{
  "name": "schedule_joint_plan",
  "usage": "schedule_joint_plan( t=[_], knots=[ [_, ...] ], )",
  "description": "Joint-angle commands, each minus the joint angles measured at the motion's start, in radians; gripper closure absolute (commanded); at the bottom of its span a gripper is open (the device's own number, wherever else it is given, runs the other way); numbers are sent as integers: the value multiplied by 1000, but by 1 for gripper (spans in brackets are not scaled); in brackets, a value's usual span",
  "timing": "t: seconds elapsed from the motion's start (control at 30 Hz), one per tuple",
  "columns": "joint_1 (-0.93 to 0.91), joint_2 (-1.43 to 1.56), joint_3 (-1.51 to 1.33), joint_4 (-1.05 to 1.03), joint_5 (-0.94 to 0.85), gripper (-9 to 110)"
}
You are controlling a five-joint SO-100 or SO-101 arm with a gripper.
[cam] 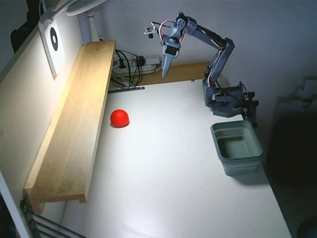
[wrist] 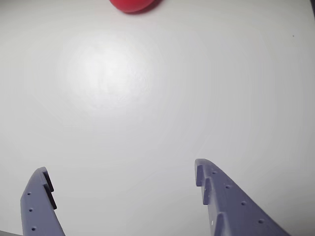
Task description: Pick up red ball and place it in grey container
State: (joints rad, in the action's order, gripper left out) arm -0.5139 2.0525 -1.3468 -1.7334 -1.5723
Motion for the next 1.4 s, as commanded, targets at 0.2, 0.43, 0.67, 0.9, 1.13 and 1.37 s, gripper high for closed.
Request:
schedule_joint_plan(
  t=[0.2,0.43,0.67,0.9,1.13,1.37],
  knots=[
    [-10,63,-54,-12,2,63],
    [-10,165,-299,115,2,63],
    [-10,252,-529,258,2,63],
    [-10,310,-709,379,2,63],
    [-10,357,-895,518,2,63],
    [-10,378,-1071,673,2,63]
  ],
)
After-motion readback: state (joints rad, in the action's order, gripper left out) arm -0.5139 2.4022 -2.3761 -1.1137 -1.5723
